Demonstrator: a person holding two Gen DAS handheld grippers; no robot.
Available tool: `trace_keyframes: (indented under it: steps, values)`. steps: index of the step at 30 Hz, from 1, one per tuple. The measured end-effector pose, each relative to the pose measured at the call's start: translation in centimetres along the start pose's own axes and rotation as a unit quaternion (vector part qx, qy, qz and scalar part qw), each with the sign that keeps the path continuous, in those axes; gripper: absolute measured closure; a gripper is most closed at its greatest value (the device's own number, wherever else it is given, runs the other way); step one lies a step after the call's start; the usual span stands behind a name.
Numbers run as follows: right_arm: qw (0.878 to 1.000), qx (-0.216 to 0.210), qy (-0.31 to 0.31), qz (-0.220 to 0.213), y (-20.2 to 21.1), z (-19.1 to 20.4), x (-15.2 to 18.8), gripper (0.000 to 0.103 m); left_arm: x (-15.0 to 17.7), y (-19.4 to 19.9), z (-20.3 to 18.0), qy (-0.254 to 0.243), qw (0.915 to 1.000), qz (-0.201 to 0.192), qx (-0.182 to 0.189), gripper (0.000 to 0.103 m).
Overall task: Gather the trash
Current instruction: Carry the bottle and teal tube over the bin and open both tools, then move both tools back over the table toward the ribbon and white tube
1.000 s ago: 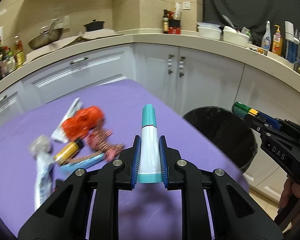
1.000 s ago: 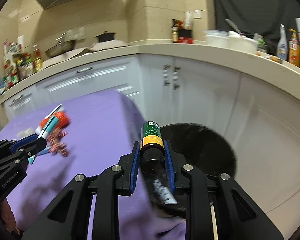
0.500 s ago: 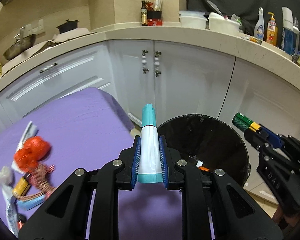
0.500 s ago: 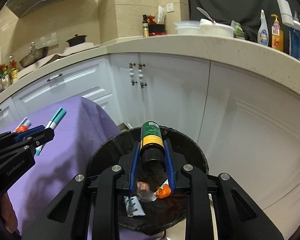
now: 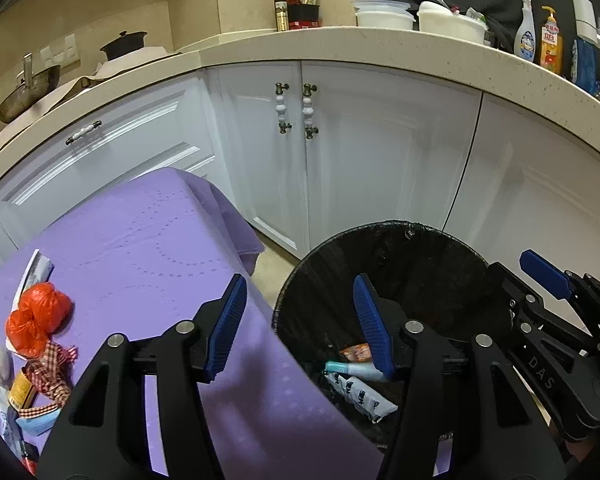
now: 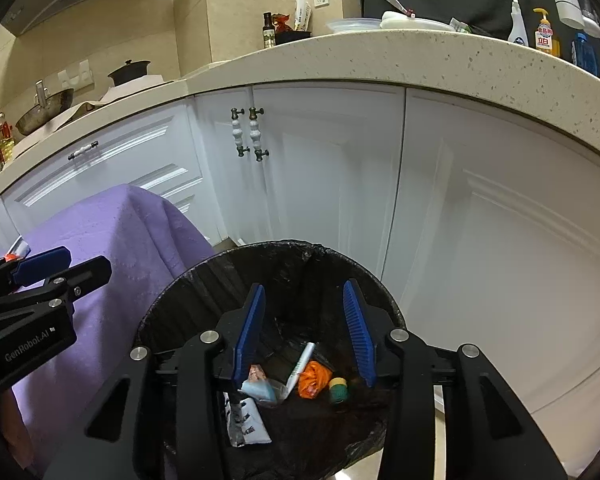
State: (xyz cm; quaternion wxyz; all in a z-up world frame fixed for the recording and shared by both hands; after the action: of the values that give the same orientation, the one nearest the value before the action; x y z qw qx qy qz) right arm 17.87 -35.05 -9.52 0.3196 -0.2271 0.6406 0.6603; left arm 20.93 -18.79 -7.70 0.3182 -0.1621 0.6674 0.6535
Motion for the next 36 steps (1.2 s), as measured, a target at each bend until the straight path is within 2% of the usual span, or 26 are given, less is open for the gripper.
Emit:
trace_keyframes:
  steps: [5,11,16,25,30,36]
  values:
    - [1.0,-0.011,0.01,-0.01,1.5,1.7,0.0,0.058,0.4,2.0,1.8,0.01,0.9999,-0.012,-0.006,0.044]
    - [0.999,-0.042,0.023,-0.014,2.8,5.3,0.4,0.055,2.5,5.1,5.9,0.033,0.9988,-0.022,-0.028,0.044]
    - [0.996,-0.072,0.046,-0.009,3.0,9.3,1.0,0.054,5.2,7.5,10.7,0.055,0.9958,-0.025,-0.069,0.044]
    - [0.986,-0.124,0.107,0.011,3.1,17.7,2.9,0.054,9.7,10.1,18.6,0.105,0.987,-0.009,-0.121,0.044]
    - [0.98,-0.143,0.138,0.018,3.4,21.6,3.8,0.053,11.1,11.0,21.2,0.119,0.9823,-0.008,-0.145,0.044]
    - [0.973,-0.153,0.172,0.028,3.8,24.9,4.4,0.053,12.4,11.5,23.4,0.134,0.9786,-0.004,-0.156,0.044]
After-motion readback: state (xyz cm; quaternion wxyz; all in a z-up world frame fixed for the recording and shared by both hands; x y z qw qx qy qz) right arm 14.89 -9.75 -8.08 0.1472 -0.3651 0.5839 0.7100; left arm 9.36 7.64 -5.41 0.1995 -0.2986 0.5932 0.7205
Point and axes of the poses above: each gripper's, at about its wrist camera, not at the fingertips, and y roughly against the way its jaws point, z to its left, x to its underside, the point moved 3 cm from there along -y, roughly the way its jaws point, and after that the axes turned 10 degrees about z, right-handed, at the moved point
